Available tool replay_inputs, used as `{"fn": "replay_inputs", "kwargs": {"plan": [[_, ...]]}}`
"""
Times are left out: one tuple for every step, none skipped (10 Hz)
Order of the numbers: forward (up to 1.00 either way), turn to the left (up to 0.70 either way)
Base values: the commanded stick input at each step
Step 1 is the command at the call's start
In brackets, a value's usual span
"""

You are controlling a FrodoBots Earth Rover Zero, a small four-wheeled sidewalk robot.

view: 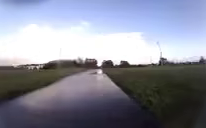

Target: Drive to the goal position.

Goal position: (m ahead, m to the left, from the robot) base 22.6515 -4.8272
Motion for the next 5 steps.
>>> {"fn": "replay_inputs", "kwargs": {"plan": [[0.45,0.0],[0.45,0.0],[0.45,0.0],[0.45,0.0],[0.45,0.0]]}}
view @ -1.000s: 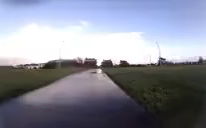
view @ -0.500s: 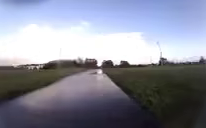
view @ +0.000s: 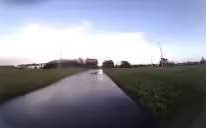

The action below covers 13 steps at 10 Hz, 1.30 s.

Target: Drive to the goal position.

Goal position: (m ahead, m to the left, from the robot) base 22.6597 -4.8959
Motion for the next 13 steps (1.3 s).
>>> {"fn": "replay_inputs", "kwargs": {"plan": [[0.45,0.0],[0.45,0.0],[0.45,0.0],[0.45,0.0],[0.45,0.0],[0.45,0.0],[0.45,0.0],[0.45,0.0],[0.45,0.0],[0.45,0.0],[0.45,0.0],[0.45,0.0],[0.45,0.0]]}}
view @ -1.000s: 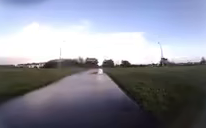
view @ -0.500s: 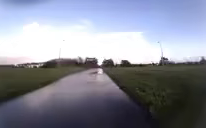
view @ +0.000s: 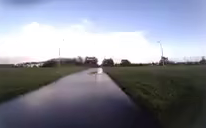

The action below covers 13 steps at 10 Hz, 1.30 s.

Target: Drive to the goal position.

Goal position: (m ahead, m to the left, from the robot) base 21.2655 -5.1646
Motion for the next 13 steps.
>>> {"fn": "replay_inputs", "kwargs": {"plan": [[0.45,0.0],[0.45,0.0],[0.45,0.0],[0.45,0.0],[0.45,0.0],[0.45,0.0],[0.45,0.0],[0.45,0.0],[0.45,0.0],[0.45,0.0],[0.45,0.0],[0.45,0.0],[0.45,0.0]]}}
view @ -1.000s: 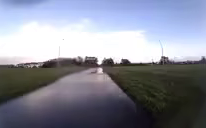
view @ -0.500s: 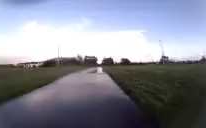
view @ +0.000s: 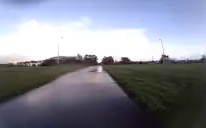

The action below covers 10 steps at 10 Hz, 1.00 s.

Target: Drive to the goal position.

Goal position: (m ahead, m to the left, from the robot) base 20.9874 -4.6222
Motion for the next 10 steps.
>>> {"fn": "replay_inputs", "kwargs": {"plan": [[0.45,0.0],[0.45,0.0],[0.45,0.0],[0.45,0.0],[0.45,0.0],[0.45,0.0],[0.45,0.0],[0.45,0.0],[0.45,0.0],[0.45,0.0]]}}
